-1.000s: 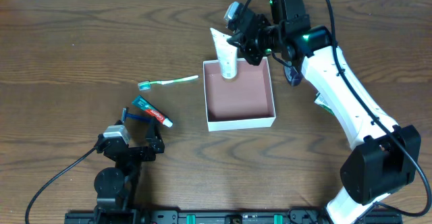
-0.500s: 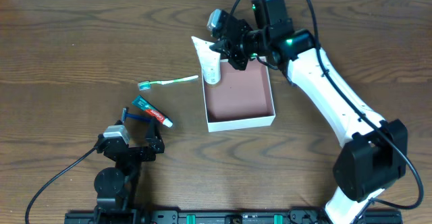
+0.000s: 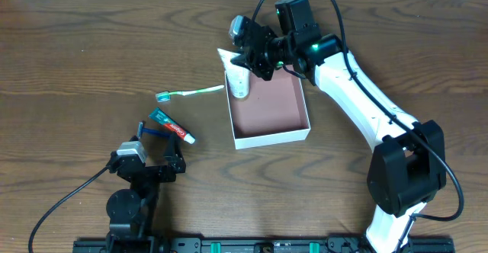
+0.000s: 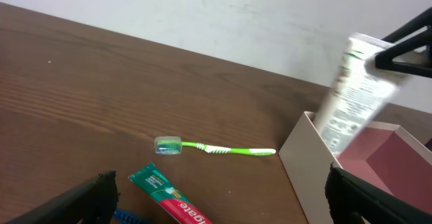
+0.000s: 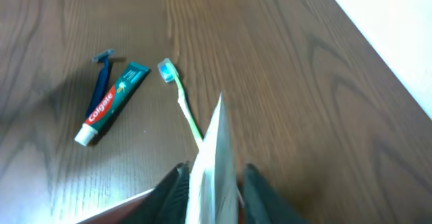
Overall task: Pack container
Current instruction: 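Lower the white tube upright into the box's left corner and release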
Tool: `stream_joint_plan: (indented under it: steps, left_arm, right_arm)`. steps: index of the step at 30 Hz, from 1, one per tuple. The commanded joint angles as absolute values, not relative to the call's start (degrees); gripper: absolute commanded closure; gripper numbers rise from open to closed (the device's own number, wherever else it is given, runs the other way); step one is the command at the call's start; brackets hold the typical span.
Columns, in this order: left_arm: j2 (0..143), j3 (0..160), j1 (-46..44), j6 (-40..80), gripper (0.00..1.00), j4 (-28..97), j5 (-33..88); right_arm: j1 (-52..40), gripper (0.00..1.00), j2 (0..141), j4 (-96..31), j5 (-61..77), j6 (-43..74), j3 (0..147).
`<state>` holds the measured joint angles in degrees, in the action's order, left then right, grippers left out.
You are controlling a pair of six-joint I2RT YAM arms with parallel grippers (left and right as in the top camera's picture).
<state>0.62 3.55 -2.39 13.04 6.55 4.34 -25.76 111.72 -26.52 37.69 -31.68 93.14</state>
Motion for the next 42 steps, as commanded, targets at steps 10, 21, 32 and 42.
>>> stream_joint_plan:
  steps: [10,21,32,42]
  left_arm:
    - [0.3,1.83,-2.15,12.05,0.02,7.14,4.93]
    - [0.3,1.83,-2.15,12.05,0.02,7.14,4.93]
    - [0.3,1.83,-2.15,12.05,0.02,7.14,4.93]
    - [0.3,1.83,-2.15,12.05,0.02,7.14,4.93]
  right_arm:
    - [-25.39,0.53,110.32,-26.11,39.24,-31.16,93.58]
    - [-25.08,0.65,100.47,-29.45,33.95,-28.99,93.65]
    - [-25.04,0.71,98.83,-44.49,26.33,-29.36,93.62]
    - [-25.12,0.73,100.18,-45.01,26.41,-28.27,93.62]
